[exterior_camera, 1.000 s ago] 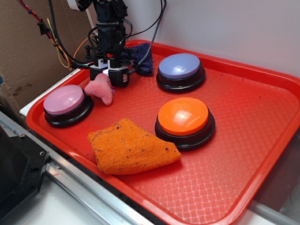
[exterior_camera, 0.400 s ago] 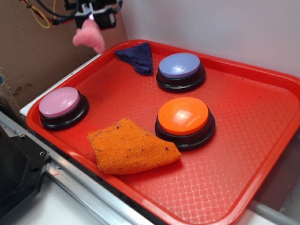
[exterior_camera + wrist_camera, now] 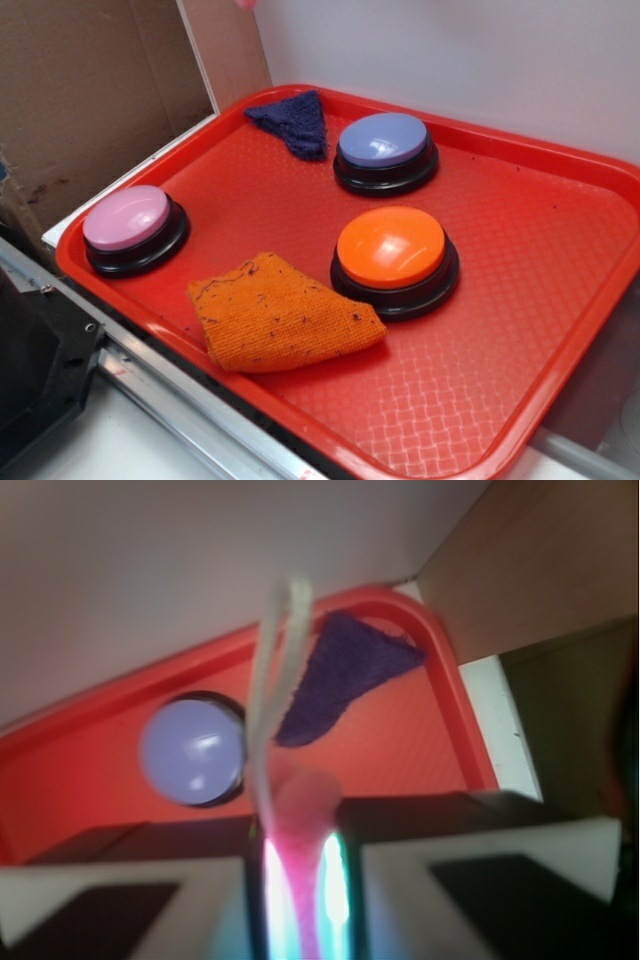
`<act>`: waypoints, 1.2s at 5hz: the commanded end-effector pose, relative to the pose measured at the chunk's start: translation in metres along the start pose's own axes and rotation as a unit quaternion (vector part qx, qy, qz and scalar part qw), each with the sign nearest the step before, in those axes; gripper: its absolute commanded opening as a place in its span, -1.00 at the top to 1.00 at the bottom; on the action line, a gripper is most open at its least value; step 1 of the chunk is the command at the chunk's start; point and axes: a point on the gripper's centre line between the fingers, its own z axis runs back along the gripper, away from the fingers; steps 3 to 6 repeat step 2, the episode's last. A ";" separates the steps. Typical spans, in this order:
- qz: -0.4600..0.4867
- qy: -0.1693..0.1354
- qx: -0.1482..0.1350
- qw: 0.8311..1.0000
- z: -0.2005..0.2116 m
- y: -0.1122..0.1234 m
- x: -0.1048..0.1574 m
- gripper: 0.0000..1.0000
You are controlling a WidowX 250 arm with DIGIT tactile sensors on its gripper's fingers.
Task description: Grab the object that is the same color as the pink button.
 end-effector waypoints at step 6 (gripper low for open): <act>0.009 -0.063 0.006 0.998 0.076 0.007 -0.046 1.00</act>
